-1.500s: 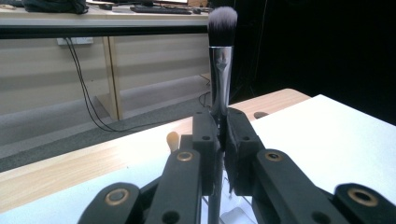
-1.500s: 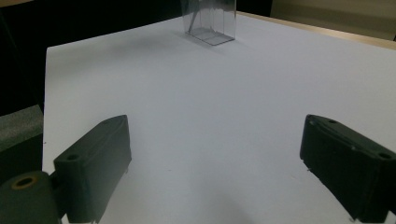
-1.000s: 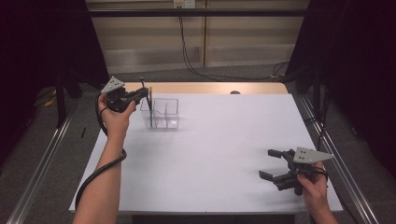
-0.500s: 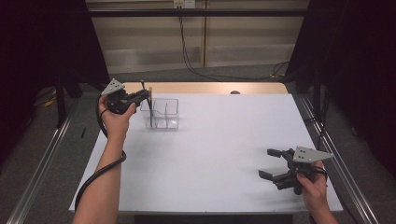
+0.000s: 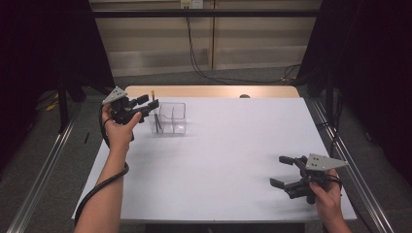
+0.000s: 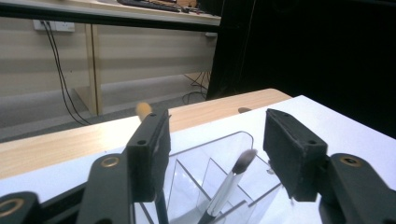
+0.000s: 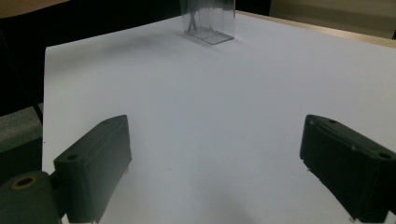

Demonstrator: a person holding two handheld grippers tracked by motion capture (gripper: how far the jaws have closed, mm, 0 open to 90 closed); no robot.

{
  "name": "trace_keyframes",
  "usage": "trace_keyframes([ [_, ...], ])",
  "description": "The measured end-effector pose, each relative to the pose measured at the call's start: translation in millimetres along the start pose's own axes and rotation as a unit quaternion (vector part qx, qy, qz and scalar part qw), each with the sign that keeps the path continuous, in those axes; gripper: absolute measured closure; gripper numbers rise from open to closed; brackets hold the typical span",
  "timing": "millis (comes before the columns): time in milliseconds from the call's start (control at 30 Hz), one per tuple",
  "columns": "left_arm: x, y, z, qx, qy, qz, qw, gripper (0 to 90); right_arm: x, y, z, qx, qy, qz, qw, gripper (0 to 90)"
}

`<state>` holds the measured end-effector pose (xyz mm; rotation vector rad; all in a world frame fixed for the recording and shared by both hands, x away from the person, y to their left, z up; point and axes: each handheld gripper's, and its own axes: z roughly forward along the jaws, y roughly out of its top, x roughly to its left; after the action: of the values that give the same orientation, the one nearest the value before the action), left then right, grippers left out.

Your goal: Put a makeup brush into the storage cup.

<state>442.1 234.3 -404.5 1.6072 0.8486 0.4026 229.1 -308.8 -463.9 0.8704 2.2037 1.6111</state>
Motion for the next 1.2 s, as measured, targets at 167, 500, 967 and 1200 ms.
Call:
trace_keyframes([
  [167,-2.2,-3.9,-3.5,0.000,0.004,-0.001,1.0000,28.8,1.1,-0.5,-2.1,-0.001,-0.002,0.001,1.0000,8.4],
  [500,-6.5,-8.4,-14.9,0.001,-0.002,-0.002,1.0000,13.6,3.1,-0.2,-0.7,0.000,-0.003,0.000,1.0000,8.4],
  [967,-15.3,-16.3,-23.9,-0.007,-0.027,0.004,0.9996,3.1,7.8,-1.4,-3.3,0.003,-0.008,0.000,1.0000,8.4],
  [1200,-22.1,-21.2,-25.5,-0.011,-0.045,0.009,0.9989,0.0,8.0,-1.6,-4.2,0.003,-0.009,0.001,1.0000,8.4],
])
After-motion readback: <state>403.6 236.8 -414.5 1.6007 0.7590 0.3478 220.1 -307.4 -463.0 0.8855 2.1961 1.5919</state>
